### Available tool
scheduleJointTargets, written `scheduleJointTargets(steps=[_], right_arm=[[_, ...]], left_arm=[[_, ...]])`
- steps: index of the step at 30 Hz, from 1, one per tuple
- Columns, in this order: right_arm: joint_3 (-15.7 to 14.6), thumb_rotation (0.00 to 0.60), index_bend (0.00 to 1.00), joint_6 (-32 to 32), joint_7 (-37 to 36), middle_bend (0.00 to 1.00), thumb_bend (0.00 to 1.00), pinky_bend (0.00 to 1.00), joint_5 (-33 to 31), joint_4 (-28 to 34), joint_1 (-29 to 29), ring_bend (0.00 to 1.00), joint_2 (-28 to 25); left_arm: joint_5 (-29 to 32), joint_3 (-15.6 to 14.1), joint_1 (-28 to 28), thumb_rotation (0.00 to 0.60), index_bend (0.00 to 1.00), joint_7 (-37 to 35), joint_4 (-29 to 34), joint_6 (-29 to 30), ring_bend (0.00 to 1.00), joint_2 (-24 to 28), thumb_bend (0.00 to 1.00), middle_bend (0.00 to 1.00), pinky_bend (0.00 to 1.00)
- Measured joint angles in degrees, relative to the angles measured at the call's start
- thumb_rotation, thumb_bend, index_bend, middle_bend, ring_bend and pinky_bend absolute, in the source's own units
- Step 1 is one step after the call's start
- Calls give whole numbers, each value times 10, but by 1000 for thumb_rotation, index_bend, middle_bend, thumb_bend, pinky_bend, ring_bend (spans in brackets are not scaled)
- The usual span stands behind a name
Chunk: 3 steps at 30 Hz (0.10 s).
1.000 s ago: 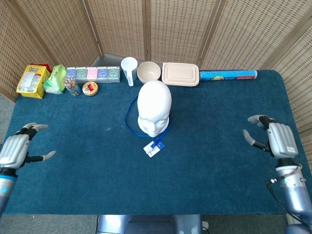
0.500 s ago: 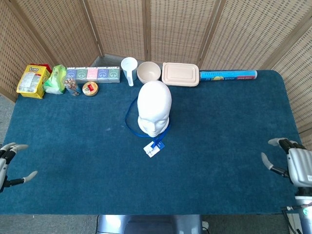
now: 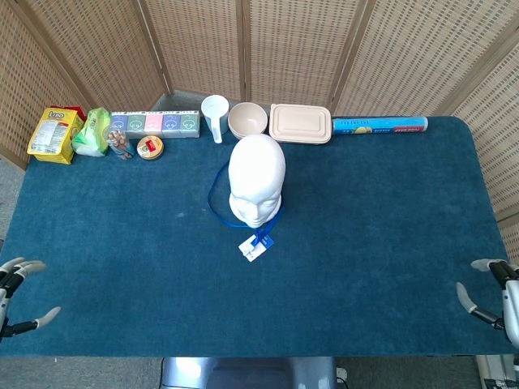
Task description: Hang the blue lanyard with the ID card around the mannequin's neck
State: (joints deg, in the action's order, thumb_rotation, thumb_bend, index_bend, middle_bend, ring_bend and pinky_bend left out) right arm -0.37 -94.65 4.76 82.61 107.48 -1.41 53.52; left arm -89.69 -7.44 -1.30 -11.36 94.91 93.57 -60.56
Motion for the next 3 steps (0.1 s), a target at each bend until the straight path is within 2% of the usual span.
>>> scheduleJointTargets(steps=[3], right_arm=[[2, 189, 370, 1, -5, 409, 385, 391, 4, -3, 3, 392, -1]], left_arm=[[-1, 3, 2, 463, 260, 3, 6, 0, 158, 4, 139, 262, 274]])
